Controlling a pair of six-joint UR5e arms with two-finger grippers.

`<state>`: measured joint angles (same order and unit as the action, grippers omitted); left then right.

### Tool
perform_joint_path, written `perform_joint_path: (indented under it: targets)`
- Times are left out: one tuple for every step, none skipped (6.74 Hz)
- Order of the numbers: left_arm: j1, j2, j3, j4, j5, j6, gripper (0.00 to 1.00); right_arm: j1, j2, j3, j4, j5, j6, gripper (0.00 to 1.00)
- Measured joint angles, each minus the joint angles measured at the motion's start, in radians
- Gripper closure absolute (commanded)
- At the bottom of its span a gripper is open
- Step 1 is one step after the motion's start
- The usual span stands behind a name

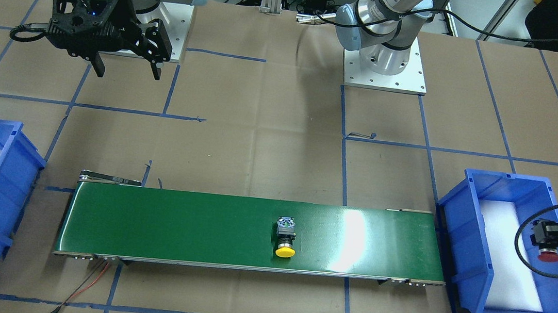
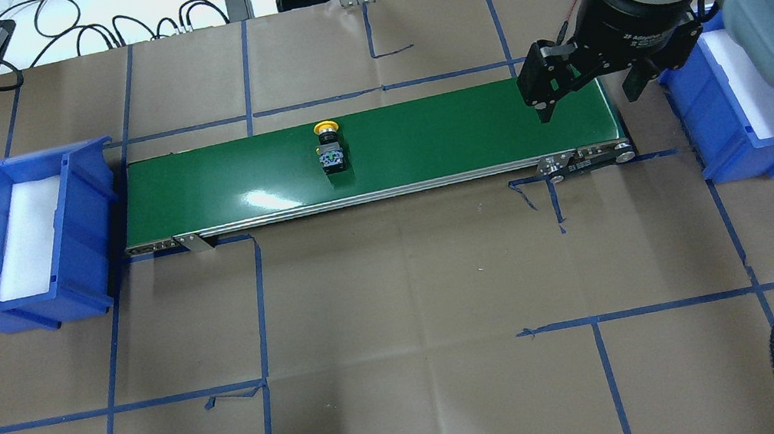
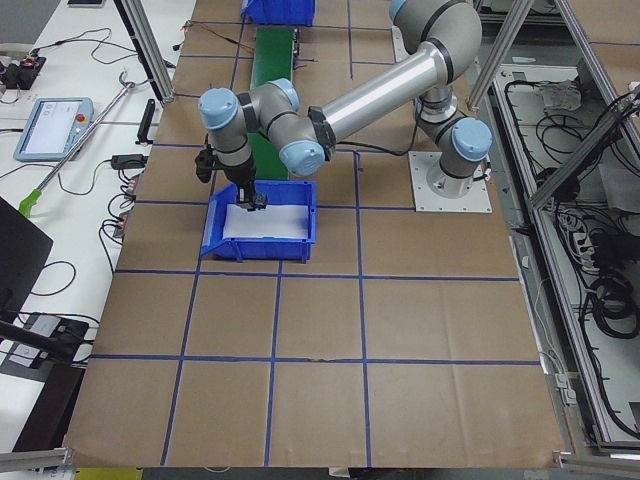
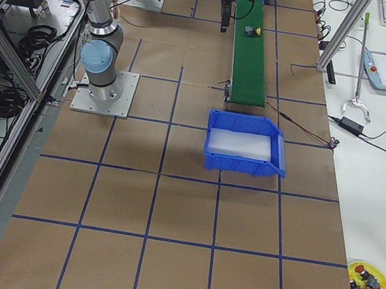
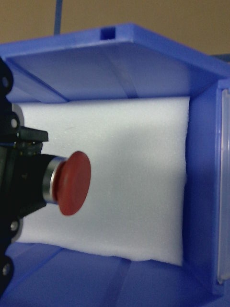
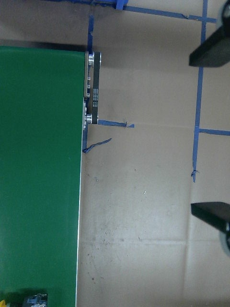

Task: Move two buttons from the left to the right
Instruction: 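Carry the red button onto the conveyor end nearest the left bin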

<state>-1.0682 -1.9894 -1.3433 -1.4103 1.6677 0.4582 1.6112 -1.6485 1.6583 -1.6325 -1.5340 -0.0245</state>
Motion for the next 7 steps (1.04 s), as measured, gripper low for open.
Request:
perform_joint_path:
  targets:
    - [-0.007, 0.022, 0.019, -0.031, -0.001, -0.017, 0.97, 0.000, 0.000, 0.000, 0.000, 0.000, 0.000, 0.00]
    - [-0.030, 0.037, 0.019, -0.042, -0.017, -0.067, 0.97, 0.000, 0.000, 0.000, 0.000, 0.000, 0.000, 0.00]
    - [-0.079, 0.045, 0.014, -0.047, -0.040, -0.146, 0.97, 0.001, 0.000, 0.000, 0.000, 0.000, 0.000, 0.00]
    - [-0.151, 0.050, 0.009, -0.049, -0.053, -0.234, 0.97, 0.001, 0.000, 0.000, -0.001, 0.000, 0.000, 0.00]
    - [-0.231, 0.048, 0.005, -0.050, -0.059, -0.318, 0.97, 0.001, 0.000, 0.001, -0.003, 0.000, 0.000, 0.00]
    - [-0.297, 0.041, -0.004, -0.046, -0.062, -0.384, 0.97, 0.001, 0.000, 0.001, -0.004, 0.000, 0.000, 0.00]
    - [-0.337, 0.034, -0.028, -0.033, -0.064, -0.428, 0.97, 0.001, -0.001, 0.001, -0.004, 0.000, 0.000, 0.00]
